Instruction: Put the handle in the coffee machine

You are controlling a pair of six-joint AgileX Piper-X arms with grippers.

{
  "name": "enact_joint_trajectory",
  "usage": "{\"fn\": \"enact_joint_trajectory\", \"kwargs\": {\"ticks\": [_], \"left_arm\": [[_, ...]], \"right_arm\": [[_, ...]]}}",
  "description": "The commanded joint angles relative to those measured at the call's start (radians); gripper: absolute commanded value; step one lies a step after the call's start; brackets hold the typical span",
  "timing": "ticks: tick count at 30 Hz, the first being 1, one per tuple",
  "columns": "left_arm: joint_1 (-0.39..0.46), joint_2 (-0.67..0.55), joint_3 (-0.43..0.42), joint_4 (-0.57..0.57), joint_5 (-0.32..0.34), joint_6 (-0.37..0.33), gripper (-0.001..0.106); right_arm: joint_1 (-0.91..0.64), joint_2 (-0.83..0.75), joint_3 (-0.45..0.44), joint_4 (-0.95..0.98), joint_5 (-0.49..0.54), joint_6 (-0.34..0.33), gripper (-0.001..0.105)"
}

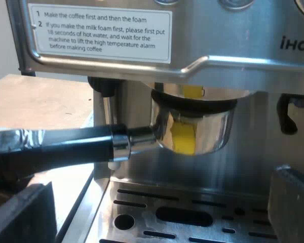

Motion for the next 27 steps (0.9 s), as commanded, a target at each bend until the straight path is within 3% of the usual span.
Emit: {"fn": "enact_joint_trajectory", "kwargs": {"ticks": [1,27], "left_arm": [[-0.003,0.007,-0.017,-0.009,-0.002,-0.004,0.000],[-0.003,0.039,-0.086,0.086,0.008,0.019,0.000]], "right_arm": [[-0.003,0.001,-0.001,-0.007,0.007,-0.016,0.086],[-0.003,0.001,-0.001,-0.007,0.007,-0.016,0.086]]}}
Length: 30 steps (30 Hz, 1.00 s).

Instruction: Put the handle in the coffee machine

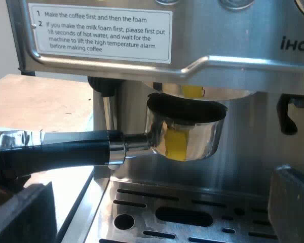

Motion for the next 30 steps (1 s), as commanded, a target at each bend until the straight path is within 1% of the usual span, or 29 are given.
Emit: {"fn": "enact_joint_trajectory", "kwargs": {"ticks": [1,20,23,27,30], "left_arm": [[-0.003,-0.010,-0.016,-0.005,0.049,0.005,0.000],[-0.003,-0.010,-0.016,-0.005,0.052,0.005,0.000],[-0.003,-0.010,-0.040,0.001,0.059,-0.003,0.000],[-0.003,-0.010,-0.088,0.045,0.088,-0.003,0.000],[-0.003,-0.010,-0.106,0.063,0.097,-0.003,0.000]], "right_arm": [[-0.003,0.001,-0.001,-0.007,0.007,-0.014,0.086],[-0.003,0.001,-0.001,-0.007,0.007,-0.014,0.086],[-0.003,0.001,-0.001,-0.005,0.007,-0.014,0.086],[-0.003,0.001,-0.001,0.000,0.007,-0.014,0.086],[-0.003,0.001,-0.001,0.000,0.007,-0.014,0.086]]}}
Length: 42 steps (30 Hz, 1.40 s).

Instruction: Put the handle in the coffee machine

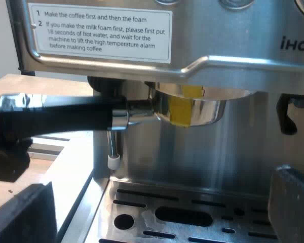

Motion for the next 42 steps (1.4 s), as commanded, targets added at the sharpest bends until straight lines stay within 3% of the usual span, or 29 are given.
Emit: {"fn": "enact_joint_trajectory", "kwargs": {"ticks": [1,13,20,23,34,42], "left_arm": [[-0.003,-0.013,-0.032,0.018,0.074,-0.003,0.000],[-0.003,-0.013,-0.035,0.101,0.101,0.083,0.000],[-0.003,-0.013,-0.035,0.099,0.187,0.099,0.000],[-0.003,-0.013,-0.035,0.070,0.188,0.110,0.000],[-0.003,-0.013,-0.021,-0.011,0.186,0.102,0.000],[0.000,-0.013,0.042,-0.066,0.211,0.049,0.000]], "right_arm": [[-0.003,0.001,-0.001,0.000,0.007,-0.014,0.086],[-0.003,0.001,-0.001,0.000,0.007,-0.014,0.086],[-0.003,0.001,-0.001,0.000,0.007,-0.014,0.086],[-0.003,0.001,-0.001,0.000,0.007,-0.014,0.086],[-0.003,0.001,-0.001,0.000,0.007,-0.014,0.086],[-0.003,0.001,-0.001,0.000,0.007,-0.014,0.086]]}}
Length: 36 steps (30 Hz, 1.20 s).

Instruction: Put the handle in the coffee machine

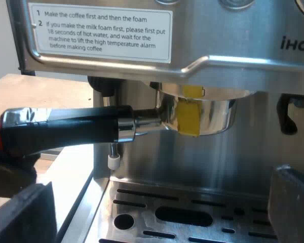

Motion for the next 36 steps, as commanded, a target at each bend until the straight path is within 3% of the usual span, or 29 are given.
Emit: {"fn": "enact_joint_trajectory", "kwargs": {"ticks": [1,6,16,17,18,27,29,36], "left_arm": [[-0.004,-0.019,-0.008,-0.037,0.125,0.012,0.000],[0.017,-0.019,-0.010,-0.064,0.125,-0.025,0.000],[0.030,-0.019,-0.010,-0.065,0.141,-0.031,0.000],[0.030,-0.019,-0.010,-0.065,0.146,-0.031,0.000],[0.030,-0.019,-0.010,-0.065,0.199,-0.031,0.000],[0.028,-0.019,-0.010,-0.038,0.201,-0.027,0.000],[0.028,-0.019,-0.010,-0.010,0.201,0.010,0.000],[0.024,-0.007,-0.003,-0.013,0.118,0.019,0.000]], "right_arm": [[-0.003,0.001,-0.001,0.000,0.007,-0.014,0.086],[-0.003,0.001,0.010,0.000,0.009,-0.014,0.086],[-0.011,0.001,0.010,0.000,0.006,-0.014,0.086],[-0.011,0.001,0.010,0.000,0.006,-0.014,0.086],[-0.011,0.001,0.010,0.000,0.006,-0.014,0.086],[-0.011,0.001,0.010,0.000,0.006,-0.014,0.086],[-0.011,0.001,0.010,0.000,0.006,-0.014,0.086],[-0.011,0.001,0.010,0.000,0.006,-0.014,0.086]]}}
